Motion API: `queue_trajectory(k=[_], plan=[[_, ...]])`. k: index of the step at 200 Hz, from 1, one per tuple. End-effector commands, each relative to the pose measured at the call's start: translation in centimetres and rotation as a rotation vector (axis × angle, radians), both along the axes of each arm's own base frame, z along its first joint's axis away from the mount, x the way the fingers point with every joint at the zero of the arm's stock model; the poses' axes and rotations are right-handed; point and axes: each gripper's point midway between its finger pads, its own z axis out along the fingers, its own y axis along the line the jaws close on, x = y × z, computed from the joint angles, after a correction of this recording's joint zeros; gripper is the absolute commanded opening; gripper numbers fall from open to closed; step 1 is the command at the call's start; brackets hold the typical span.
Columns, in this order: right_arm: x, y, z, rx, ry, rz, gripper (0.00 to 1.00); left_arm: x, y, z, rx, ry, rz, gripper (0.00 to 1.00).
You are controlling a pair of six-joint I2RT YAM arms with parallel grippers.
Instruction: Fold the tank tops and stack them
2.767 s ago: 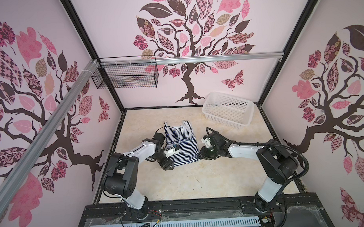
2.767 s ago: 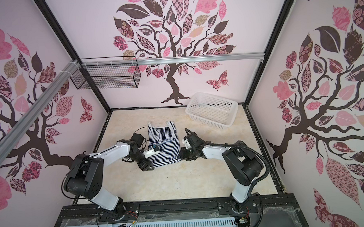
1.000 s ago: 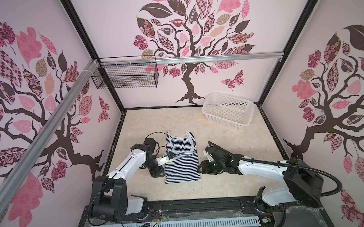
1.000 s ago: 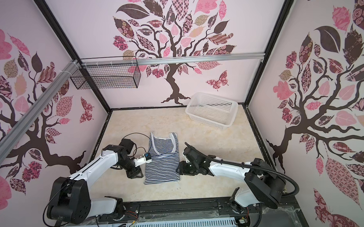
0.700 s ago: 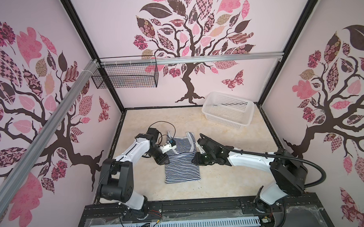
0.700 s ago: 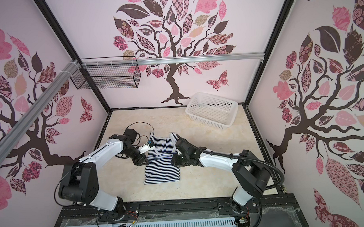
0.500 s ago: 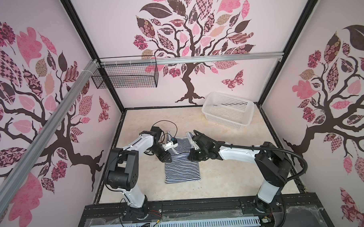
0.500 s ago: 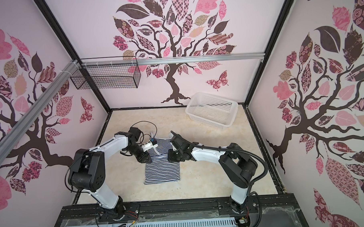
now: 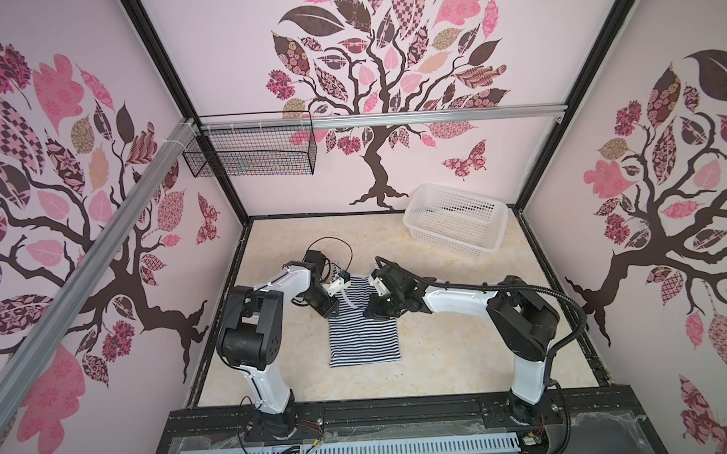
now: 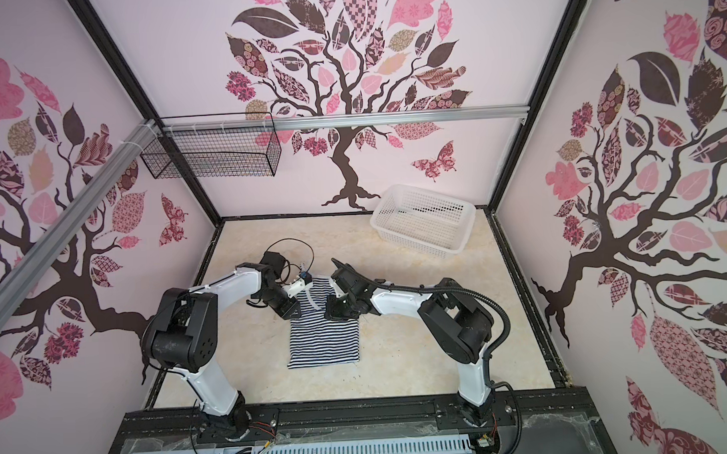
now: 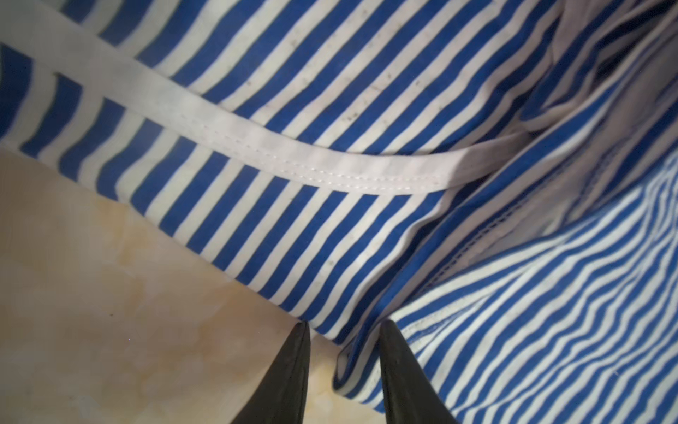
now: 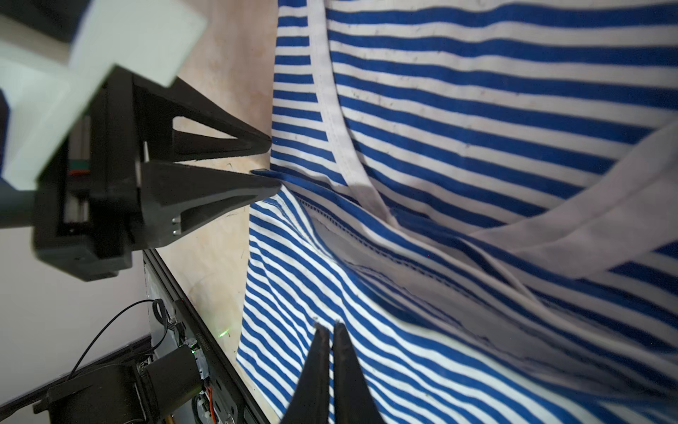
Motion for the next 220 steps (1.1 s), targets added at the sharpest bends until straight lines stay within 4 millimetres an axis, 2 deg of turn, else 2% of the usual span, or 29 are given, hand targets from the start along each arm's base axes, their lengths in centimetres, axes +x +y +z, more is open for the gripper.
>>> queue_trajectory(k=[1, 64, 84, 106, 121, 141, 171, 187, 220], plan=[[0.6, 1.0, -0.4, 0.005, 0.006, 0.011, 0.10, 1.4, 0.3, -0.2, 0.032, -0.036, 0.036, 0.36], [3.0, -0.2, -3.4, -0.012, 0.041, -0.043, 0.10, 2.3, 0.8, 1.1, 0.052, -0.120, 0.066, 0.36], [3.7, -0.8, -4.1, -0.014, 0.053, -0.063, 0.10, 2.4, 1.1, 0.8, 0.073, -0.130, 0.069, 0.36], [3.5, -0.9, -5.1, -0.027, 0.077, -0.056, 0.10, 2.7, 1.4, 0.3, 0.102, -0.135, 0.078, 0.36], [3.0, -0.8, -4.1, 0.000, 0.075, -0.047, 0.10, 2.9, 1.4, 0.7, 0.100, -0.148, 0.086, 0.36], [2.8, -1.0, -1.2, 0.041, 0.032, -0.048, 0.13, 3.2, 1.1, 2.6, 0.069, -0.199, 0.105, 0.36], [2.6, -2.0, 2.4, 0.055, -0.035, -0.061, 0.28, 3.1, 0.1, 5.6, 0.010, -0.275, 0.127, 0.37], [2.6, -2.8, 2.9, 0.035, -0.057, -0.069, 0.30, 2.2, -1.2, 6.3, -0.003, -0.288, 0.092, 0.37], [3.2, -4.5, 1.3, 0.009, -0.032, -0.102, 0.28, 0.4, -3.4, 5.8, -0.049, -0.243, 0.033, 0.37]])
